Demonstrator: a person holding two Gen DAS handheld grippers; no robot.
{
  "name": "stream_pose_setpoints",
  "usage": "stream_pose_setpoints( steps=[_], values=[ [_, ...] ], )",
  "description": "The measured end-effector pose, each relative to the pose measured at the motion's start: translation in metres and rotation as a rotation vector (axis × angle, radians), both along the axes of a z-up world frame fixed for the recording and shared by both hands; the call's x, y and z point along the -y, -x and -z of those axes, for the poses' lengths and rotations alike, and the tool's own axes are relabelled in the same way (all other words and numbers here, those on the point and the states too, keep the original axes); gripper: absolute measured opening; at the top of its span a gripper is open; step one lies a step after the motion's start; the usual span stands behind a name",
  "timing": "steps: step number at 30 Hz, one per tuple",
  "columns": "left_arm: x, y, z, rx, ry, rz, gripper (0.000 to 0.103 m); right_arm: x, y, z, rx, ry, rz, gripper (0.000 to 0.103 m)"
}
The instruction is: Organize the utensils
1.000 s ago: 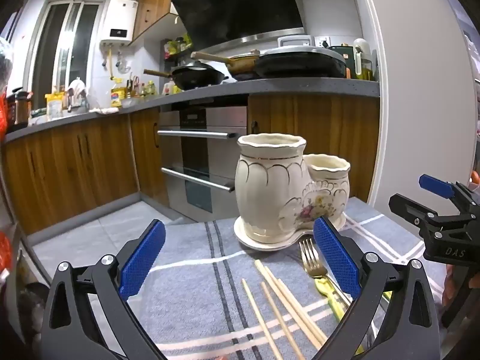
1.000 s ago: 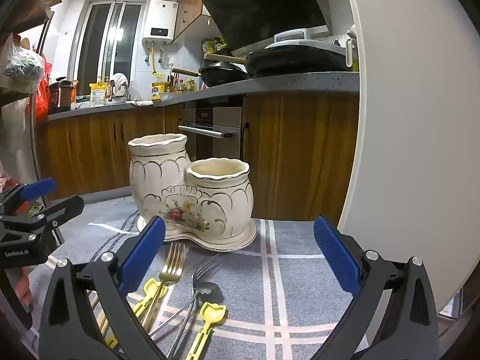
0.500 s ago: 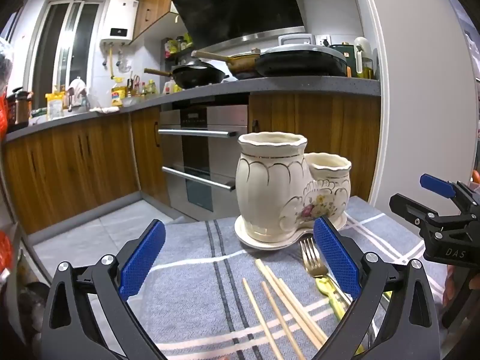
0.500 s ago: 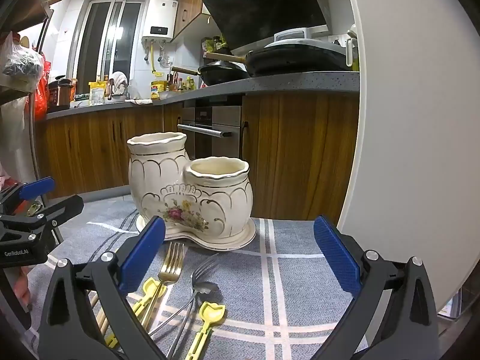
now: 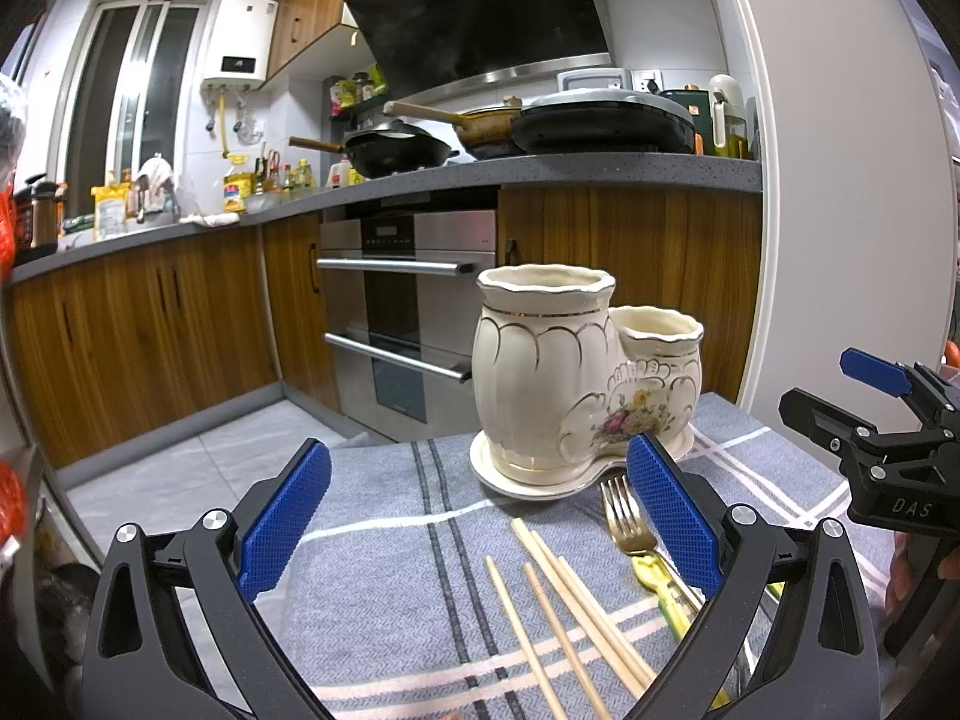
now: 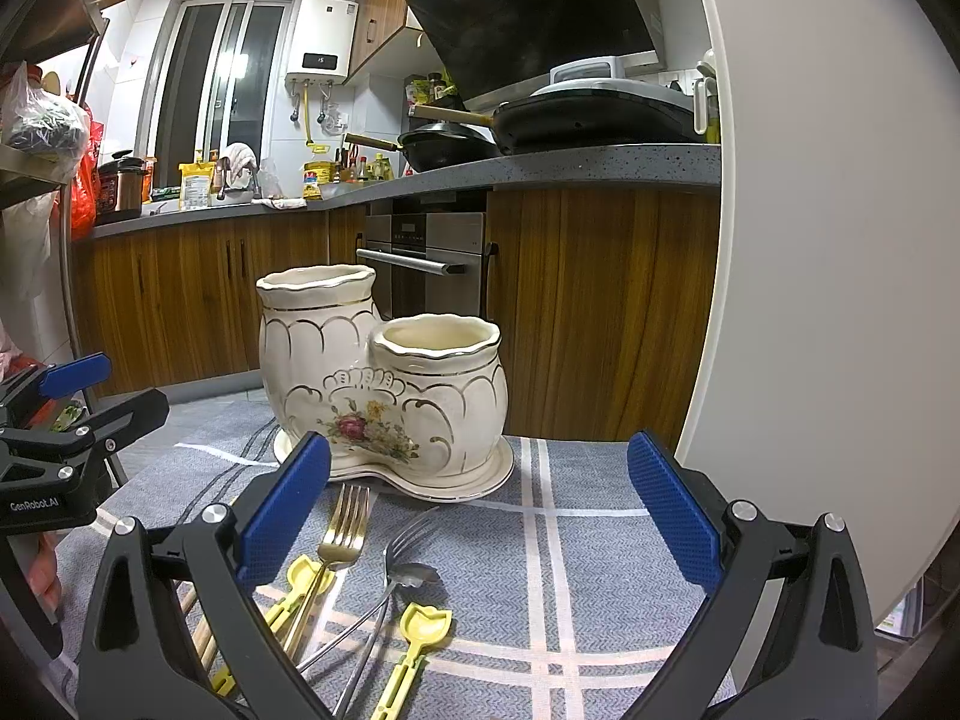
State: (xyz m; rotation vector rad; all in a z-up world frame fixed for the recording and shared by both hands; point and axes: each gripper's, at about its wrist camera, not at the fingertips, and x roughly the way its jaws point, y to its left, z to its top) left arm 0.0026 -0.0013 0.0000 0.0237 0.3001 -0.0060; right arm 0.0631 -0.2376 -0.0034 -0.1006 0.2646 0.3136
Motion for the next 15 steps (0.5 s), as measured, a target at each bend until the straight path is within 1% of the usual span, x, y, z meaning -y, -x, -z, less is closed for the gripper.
stream_pose_setpoints(
  steps=[15],
  values=[
    [-0.0016, 0.0011, 0.0, -0.002, 0.0, -0.002, 0.098, -0.0005, -0.0009, 0.0002, -0.001, 0.001, 0.0, 0.098]
  ],
)
